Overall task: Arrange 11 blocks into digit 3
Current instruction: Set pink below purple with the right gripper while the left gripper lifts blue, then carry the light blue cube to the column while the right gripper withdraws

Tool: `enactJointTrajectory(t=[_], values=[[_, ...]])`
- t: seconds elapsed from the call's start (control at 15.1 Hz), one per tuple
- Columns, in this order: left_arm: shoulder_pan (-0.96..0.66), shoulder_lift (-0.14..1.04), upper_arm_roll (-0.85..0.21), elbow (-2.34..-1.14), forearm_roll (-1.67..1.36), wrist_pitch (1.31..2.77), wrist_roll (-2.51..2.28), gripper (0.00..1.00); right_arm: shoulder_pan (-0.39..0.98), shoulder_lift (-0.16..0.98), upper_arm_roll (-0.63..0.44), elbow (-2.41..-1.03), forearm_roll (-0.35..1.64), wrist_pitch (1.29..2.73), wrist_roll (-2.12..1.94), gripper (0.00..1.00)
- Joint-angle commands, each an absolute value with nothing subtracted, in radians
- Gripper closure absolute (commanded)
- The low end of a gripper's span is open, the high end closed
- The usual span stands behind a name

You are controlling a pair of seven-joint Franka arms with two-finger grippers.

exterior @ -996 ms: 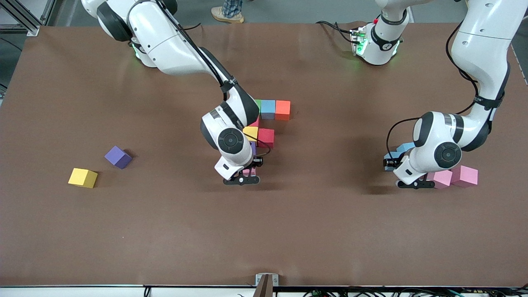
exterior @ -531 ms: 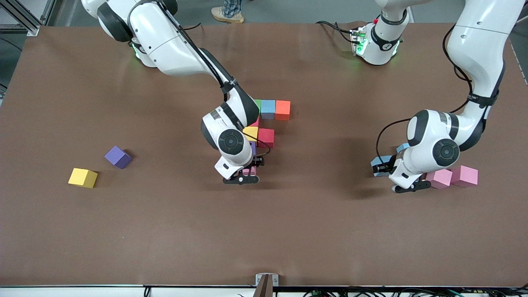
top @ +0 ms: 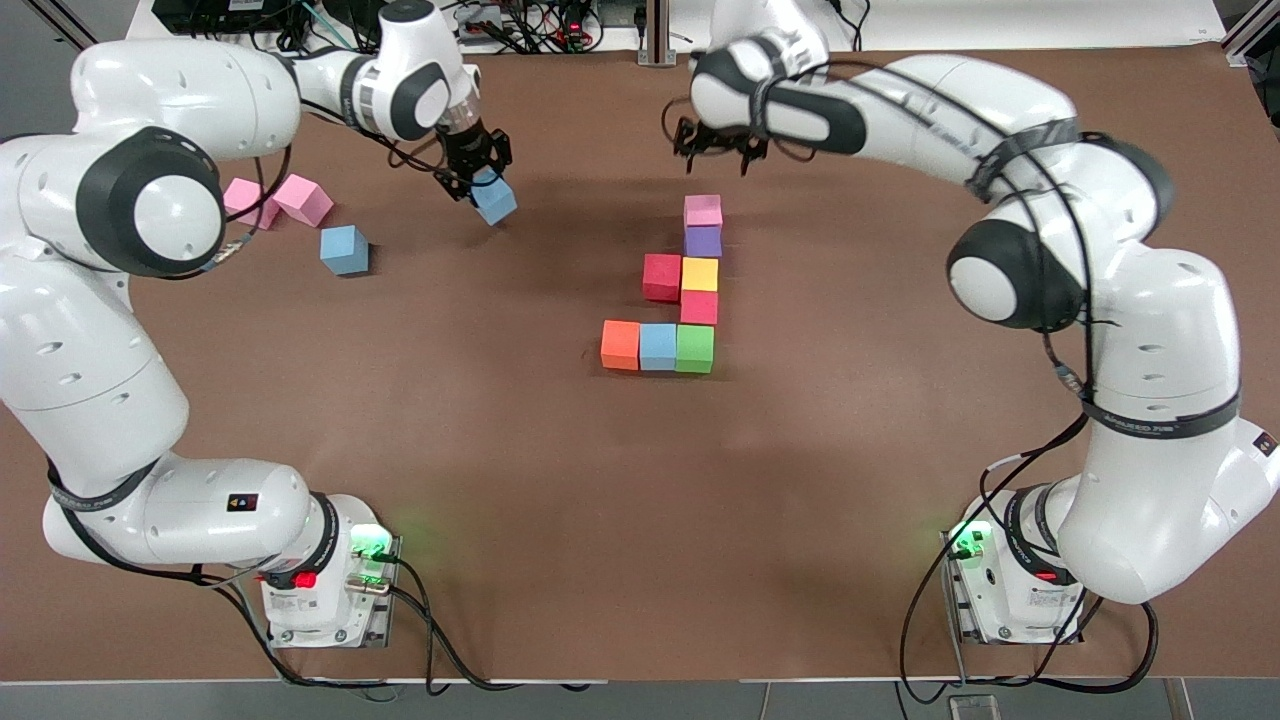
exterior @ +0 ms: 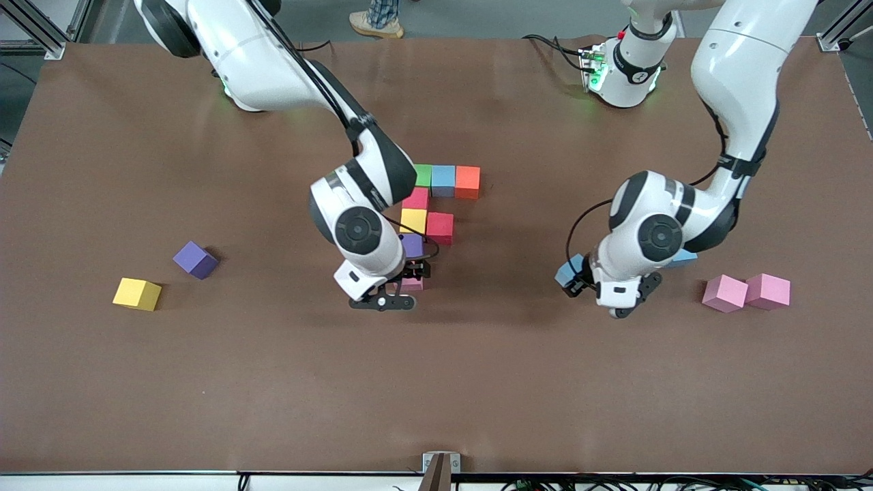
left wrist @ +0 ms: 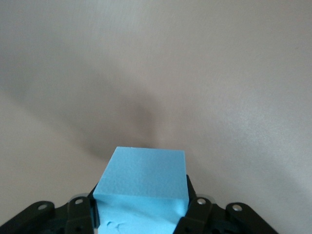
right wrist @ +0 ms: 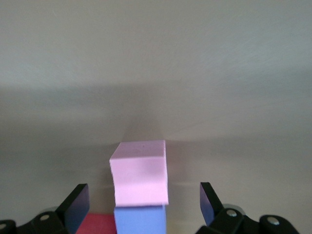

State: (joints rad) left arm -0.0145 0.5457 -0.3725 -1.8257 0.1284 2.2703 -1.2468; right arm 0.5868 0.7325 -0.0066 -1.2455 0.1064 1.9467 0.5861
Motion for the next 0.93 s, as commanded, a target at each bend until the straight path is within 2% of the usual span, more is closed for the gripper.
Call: enactJointTrajectory(t=[0.0,0.13,0.47,0.73,0.86], values=[[-0.069,0.555,-0.365,-1.809,0.112,2.287,-1.485,0.88,0.552,0.566,-0.002,-1.302,0.115,1.8,0.586,0.0],[-0.093,0.557,-0.365,-1.813,0.121,2.338,-1.703,0.88,0.534,0.461,-0.003,-1.334,0.115,1.709,0.586,0.0],[-0.142,0.555,-0.362,-1.821,0.129,2.339,-2.024,0.86,0.428,0.215,-0.003,-1.388,0.117,1.418,0.519,0.0],[-0.193,0.555,-0.361,-1.816,0.13,2.342,-2.193,0.85,0.301,0.103,-0.003,-1.402,0.117,1.277,0.362,0.0],[-0.238,0.558,-0.357,-1.821,0.13,2.344,-2.244,0.85,0.218,0.026,-0.005,-1.469,0.115,1.273,0.249,0.0]])
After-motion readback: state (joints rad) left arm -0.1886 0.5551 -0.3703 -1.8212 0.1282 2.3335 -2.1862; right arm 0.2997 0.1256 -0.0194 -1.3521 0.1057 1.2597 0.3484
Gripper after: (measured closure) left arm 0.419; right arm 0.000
